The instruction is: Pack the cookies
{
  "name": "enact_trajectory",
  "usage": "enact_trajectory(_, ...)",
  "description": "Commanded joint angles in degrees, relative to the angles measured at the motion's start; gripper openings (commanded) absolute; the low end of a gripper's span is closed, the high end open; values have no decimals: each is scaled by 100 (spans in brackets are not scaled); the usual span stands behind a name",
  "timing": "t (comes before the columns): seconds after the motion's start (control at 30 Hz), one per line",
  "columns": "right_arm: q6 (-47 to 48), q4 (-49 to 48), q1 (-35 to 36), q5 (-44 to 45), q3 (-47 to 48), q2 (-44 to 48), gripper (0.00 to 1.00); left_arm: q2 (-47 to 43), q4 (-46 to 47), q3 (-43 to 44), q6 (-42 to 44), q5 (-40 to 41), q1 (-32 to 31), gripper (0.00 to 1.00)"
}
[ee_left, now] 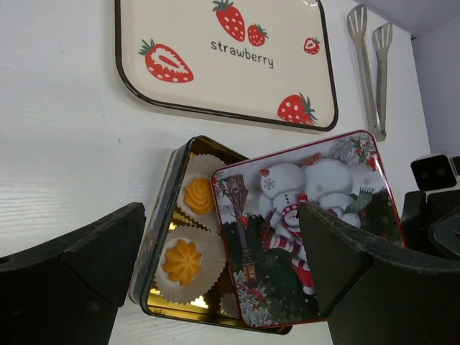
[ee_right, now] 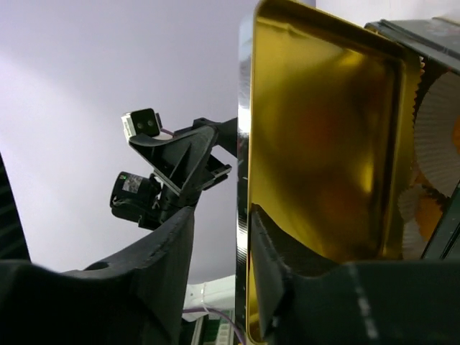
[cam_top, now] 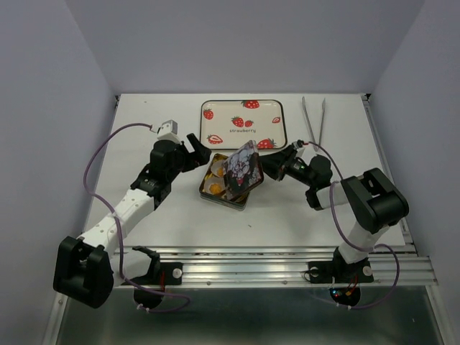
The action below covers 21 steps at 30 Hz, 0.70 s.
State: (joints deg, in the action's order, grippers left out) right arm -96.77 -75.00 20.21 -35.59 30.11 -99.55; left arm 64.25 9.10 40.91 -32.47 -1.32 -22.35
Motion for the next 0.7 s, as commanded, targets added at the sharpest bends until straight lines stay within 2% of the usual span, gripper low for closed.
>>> enact_trajectory(0.0, 781, -457, -193, -106, -189, 558, 45, 0, 188, 207, 4, 44, -41, 99)
enact_trajectory(0.13, 2105, 1230, -193, 95, -58, 1312, 50, 114, 197, 172, 30, 71, -59, 99)
enact_trajectory(0.2, 2939, 2955, -193, 384, 204, 1725, 52, 254, 250, 128, 74, 71, -59, 99)
enact_trajectory(0.23, 3093, 3226, -193, 456, 267, 1772, 52, 290, 267, 120, 83, 71, -59, 99)
enact_trajectory(0.5, 3138, 3378, -193, 421, 241, 1588, 52, 878, 443, 32, 206, 18, -68, 98)
enact_trajectory(0.63, 3208, 3439, -193, 527, 180, 1605, 52, 1125, 671, -170, 337, -175, -68, 88)
enact_trajectory(0.67, 3208, 3448, -193, 536, 162, 1596, 52, 1264, 663, -188, 390, -254, -68, 82)
